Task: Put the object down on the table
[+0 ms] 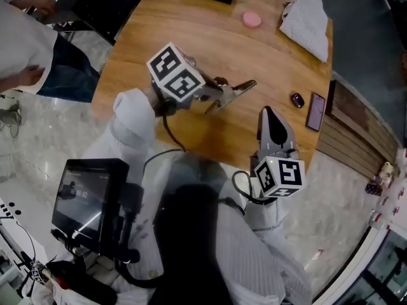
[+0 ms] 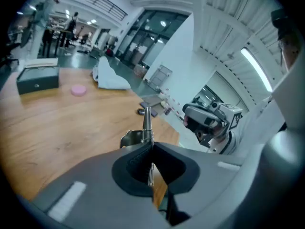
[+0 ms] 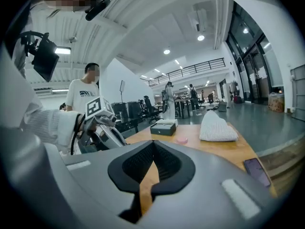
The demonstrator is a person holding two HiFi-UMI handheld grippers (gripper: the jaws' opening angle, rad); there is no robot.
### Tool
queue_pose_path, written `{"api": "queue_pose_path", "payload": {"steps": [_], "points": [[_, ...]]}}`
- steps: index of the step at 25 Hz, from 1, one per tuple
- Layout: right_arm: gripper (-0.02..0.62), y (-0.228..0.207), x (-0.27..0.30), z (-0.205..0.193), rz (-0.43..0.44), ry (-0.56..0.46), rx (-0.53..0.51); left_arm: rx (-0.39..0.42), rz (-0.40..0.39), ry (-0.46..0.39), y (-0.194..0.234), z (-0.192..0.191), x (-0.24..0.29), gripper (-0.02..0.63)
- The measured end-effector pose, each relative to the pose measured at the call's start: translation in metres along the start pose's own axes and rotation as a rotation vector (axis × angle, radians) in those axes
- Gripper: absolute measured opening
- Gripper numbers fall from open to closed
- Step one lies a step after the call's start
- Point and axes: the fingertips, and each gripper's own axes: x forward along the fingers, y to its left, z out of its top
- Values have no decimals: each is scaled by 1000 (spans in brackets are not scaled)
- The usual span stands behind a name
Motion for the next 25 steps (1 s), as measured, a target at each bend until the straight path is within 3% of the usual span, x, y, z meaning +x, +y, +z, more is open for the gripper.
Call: {"api": "queue_pose_path", "payload": {"steps": [4,9,16,20,25], "points": [[14,-14,2,-23,-38,58,53,59,-157,290,24,-26,34,3],[14,-22,5,-48,-82,120,102,138,-268,571,61,-56,72,3],[14,-6,29,-60,-75,171,135,170,-403,726,79,-72,99,3],[14,-2,38,-65,-72,184,148,198,-439,805,81,-85,108,5],[14,0,45,-67,-67,199,155,192,-465,817,81,-89,115,11]]}}
